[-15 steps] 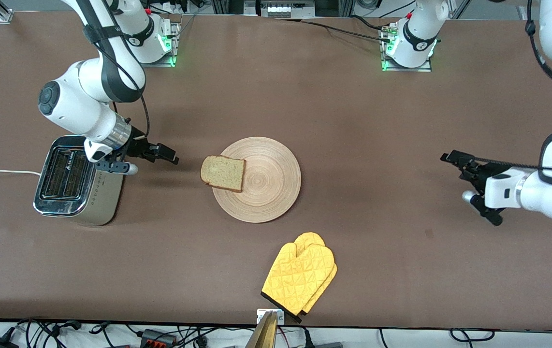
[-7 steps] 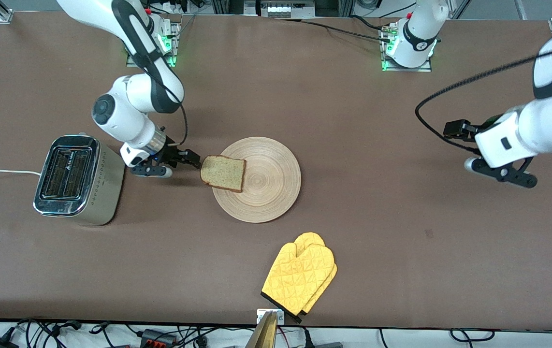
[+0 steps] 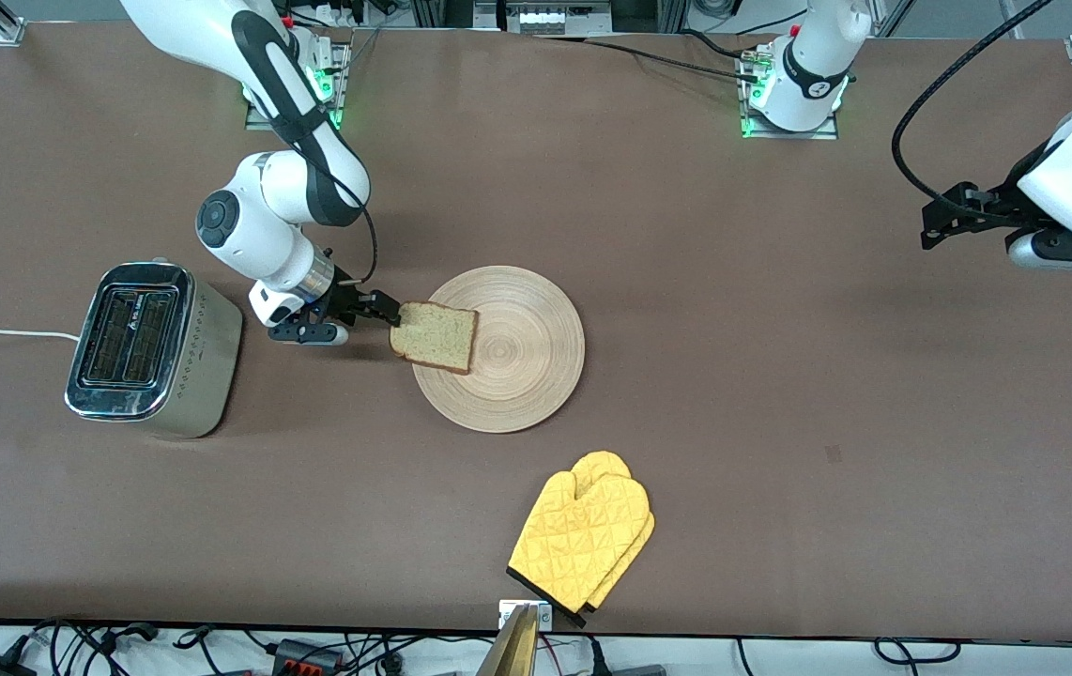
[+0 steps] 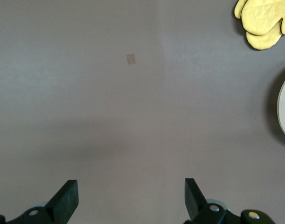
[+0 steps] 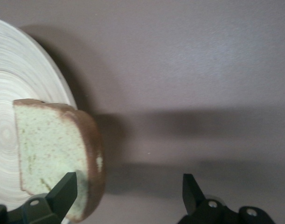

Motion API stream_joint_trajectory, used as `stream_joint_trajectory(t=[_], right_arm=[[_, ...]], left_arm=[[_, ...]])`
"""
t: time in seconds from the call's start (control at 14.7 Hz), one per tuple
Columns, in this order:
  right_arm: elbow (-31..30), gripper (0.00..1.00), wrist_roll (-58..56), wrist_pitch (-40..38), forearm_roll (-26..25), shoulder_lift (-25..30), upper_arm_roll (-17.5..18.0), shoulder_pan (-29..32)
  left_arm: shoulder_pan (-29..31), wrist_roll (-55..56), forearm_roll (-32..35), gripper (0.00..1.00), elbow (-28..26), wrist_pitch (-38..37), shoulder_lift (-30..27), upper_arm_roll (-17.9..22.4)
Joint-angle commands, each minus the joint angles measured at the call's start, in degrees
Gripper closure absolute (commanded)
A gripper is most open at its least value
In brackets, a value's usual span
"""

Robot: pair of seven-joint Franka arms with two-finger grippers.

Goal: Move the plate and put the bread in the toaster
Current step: 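Lower the right gripper onto the bread slice's crust edge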

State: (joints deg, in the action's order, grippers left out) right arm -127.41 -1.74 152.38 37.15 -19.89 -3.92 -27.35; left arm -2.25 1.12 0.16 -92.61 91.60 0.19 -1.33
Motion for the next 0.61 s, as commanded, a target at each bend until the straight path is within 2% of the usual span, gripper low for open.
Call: stream_joint_trajectory(t=[0.0, 0.2, 0.55], right_arm=[[0.2, 0.00, -1.2, 0.5, 2.9, 0.7, 0.4, -1.3], [1.1, 0.00, -1.3, 0.5, 6.1, 0.6, 1.2, -1.7], [1.1, 0.00, -1.7, 1.0, 6.4, 0.0, 1.3, -1.8]], left_arm=[[-0.1, 1.2, 0.3, 0.00, -2.1, 1.4, -2.5, 0.4], [2.0, 1.0, -2.6, 0.00, -1.2, -0.4, -2.5, 0.2], [1.8, 0.7, -2.0, 0.00, 0.8, -1.2, -1.8, -0.5]])
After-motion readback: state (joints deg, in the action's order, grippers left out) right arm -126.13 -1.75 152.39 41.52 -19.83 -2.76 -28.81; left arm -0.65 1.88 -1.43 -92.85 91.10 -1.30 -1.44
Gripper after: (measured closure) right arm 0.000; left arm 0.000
